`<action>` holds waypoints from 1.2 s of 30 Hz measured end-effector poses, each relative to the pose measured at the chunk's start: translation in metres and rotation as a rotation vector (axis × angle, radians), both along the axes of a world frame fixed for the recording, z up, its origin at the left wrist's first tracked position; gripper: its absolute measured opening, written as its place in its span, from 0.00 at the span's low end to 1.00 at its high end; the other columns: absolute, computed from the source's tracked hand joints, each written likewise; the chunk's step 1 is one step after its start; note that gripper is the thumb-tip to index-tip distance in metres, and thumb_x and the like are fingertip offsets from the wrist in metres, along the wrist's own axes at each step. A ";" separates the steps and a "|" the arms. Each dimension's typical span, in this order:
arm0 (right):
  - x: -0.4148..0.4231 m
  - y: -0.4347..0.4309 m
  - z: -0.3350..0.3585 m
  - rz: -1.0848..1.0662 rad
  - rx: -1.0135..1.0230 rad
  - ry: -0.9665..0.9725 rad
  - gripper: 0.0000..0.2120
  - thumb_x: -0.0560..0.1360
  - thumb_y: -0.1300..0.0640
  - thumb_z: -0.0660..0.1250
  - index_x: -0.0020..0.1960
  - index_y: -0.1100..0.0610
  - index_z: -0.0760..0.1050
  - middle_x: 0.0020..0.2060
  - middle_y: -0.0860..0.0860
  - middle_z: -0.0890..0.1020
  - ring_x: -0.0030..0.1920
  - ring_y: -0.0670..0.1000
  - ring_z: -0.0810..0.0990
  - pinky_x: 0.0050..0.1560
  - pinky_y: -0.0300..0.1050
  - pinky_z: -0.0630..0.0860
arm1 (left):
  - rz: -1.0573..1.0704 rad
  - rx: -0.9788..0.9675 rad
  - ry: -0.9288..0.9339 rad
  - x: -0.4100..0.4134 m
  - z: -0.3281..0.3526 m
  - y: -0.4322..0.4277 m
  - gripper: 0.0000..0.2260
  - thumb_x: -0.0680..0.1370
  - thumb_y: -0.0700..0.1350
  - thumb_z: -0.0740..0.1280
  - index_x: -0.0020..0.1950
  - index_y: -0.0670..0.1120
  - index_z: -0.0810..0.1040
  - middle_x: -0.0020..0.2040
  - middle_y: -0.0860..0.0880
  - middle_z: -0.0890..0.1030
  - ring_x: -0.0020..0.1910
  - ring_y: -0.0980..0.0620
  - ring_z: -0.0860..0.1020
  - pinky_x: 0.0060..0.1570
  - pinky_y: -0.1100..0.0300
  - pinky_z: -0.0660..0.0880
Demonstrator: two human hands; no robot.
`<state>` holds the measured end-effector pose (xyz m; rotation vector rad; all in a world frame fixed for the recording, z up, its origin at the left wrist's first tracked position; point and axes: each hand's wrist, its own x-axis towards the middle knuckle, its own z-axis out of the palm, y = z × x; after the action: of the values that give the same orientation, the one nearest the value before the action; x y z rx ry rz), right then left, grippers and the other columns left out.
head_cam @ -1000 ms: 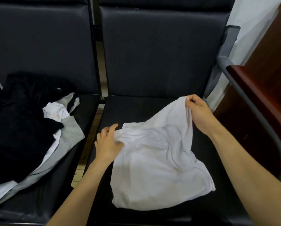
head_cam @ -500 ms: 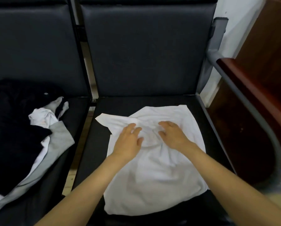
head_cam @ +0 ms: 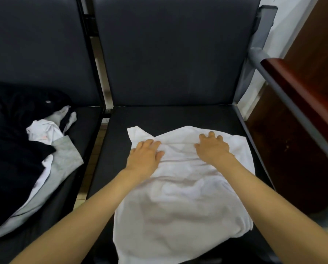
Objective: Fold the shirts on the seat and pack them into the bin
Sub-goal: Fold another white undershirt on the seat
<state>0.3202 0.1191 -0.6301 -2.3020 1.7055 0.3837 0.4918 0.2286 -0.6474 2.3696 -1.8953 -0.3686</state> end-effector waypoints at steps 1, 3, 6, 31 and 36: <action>0.000 -0.008 -0.001 -0.021 0.010 0.000 0.22 0.82 0.47 0.49 0.73 0.55 0.59 0.70 0.55 0.61 0.68 0.61 0.61 0.63 0.52 0.65 | 0.023 0.087 -0.015 0.007 -0.001 -0.004 0.25 0.82 0.56 0.50 0.78 0.50 0.51 0.76 0.49 0.55 0.74 0.48 0.55 0.68 0.48 0.59; -0.002 -0.030 -0.004 -0.082 0.033 -0.005 0.25 0.82 0.45 0.49 0.75 0.54 0.57 0.72 0.54 0.59 0.69 0.61 0.60 0.65 0.56 0.64 | 0.098 0.205 -0.020 0.021 -0.005 -0.009 0.30 0.81 0.61 0.47 0.78 0.51 0.40 0.78 0.48 0.48 0.76 0.46 0.49 0.71 0.44 0.54; -0.009 -0.060 -0.009 -0.134 0.025 -0.071 0.28 0.81 0.42 0.49 0.78 0.48 0.47 0.77 0.50 0.50 0.75 0.60 0.52 0.69 0.63 0.57 | 0.157 0.306 -0.074 0.038 -0.014 -0.012 0.29 0.81 0.62 0.42 0.77 0.53 0.35 0.78 0.46 0.40 0.76 0.43 0.40 0.72 0.40 0.43; -0.024 0.039 0.012 0.043 0.047 -0.106 0.21 0.82 0.44 0.47 0.49 0.56 0.73 0.47 0.53 0.78 0.46 0.54 0.75 0.47 0.46 0.69 | 0.153 0.017 -0.227 0.023 0.018 -0.007 0.15 0.83 0.49 0.54 0.67 0.44 0.67 0.56 0.44 0.78 0.52 0.44 0.77 0.43 0.57 0.68; -0.016 0.029 0.000 0.142 -0.025 -0.334 0.17 0.82 0.50 0.53 0.68 0.54 0.68 0.61 0.55 0.74 0.60 0.56 0.73 0.57 0.49 0.72 | -0.193 -0.083 0.079 0.017 -0.014 0.011 0.27 0.79 0.60 0.52 0.73 0.48 0.66 0.74 0.44 0.64 0.73 0.44 0.61 0.70 0.50 0.61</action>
<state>0.3045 0.1476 -0.6303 -2.3518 1.3985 -0.0008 0.5083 0.2393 -0.6617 2.0956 -2.0649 -0.3836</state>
